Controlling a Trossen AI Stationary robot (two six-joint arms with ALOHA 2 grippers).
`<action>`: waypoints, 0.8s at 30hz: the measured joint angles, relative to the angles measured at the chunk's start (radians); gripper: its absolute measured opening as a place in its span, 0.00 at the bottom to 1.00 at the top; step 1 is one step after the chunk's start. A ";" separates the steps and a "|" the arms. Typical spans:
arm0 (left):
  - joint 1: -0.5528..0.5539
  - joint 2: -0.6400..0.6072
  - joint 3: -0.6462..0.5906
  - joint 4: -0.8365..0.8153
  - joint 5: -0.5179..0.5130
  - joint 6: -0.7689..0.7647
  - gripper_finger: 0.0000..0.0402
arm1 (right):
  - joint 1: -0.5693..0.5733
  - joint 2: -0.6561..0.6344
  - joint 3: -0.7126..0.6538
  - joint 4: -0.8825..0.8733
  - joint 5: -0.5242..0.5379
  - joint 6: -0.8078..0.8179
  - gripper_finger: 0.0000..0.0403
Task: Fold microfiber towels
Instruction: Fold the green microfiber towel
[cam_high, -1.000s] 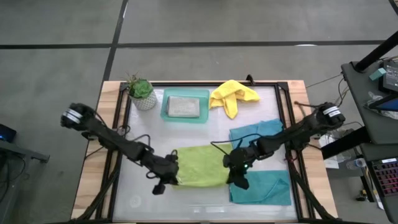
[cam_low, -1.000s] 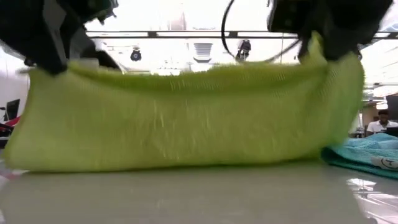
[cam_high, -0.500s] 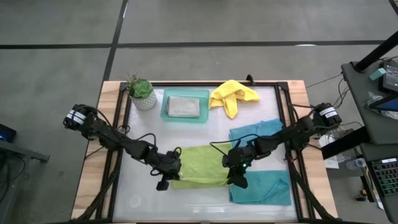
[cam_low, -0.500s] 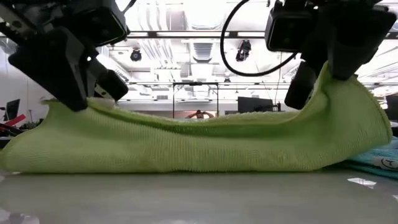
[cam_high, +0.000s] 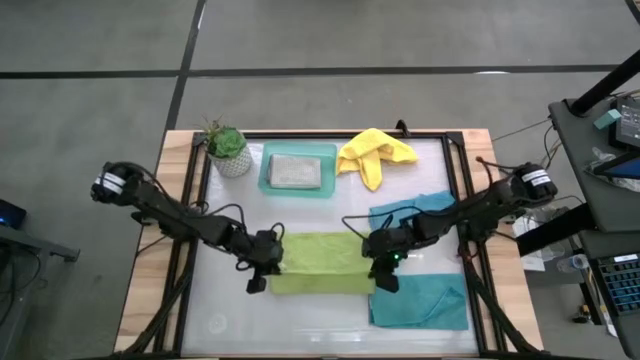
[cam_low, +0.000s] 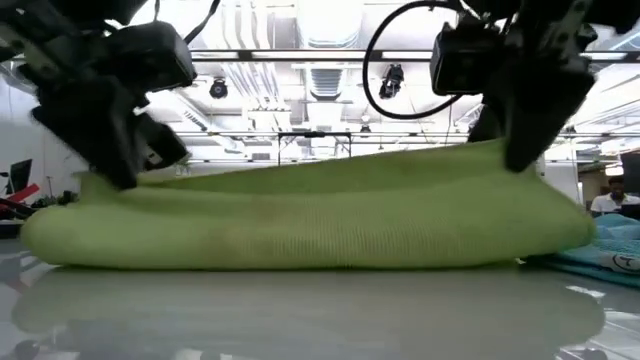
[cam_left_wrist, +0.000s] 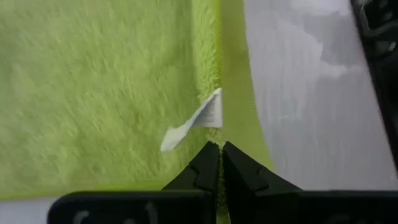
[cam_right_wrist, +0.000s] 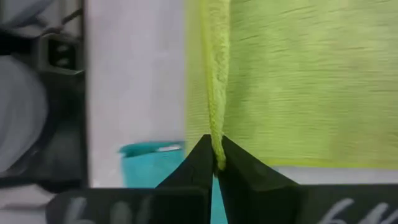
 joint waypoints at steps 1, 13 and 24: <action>0.011 -0.009 0.001 0.000 0.000 0.013 0.00 | -0.011 -0.006 0.000 -0.009 0.022 -0.003 0.02; 0.190 -0.008 0.000 -0.035 -0.019 0.134 0.00 | -0.125 -0.005 0.000 -0.175 0.179 -0.052 0.02; 0.281 0.001 0.000 -0.043 -0.077 0.176 0.00 | -0.155 -0.003 0.000 -0.187 0.246 -0.063 0.02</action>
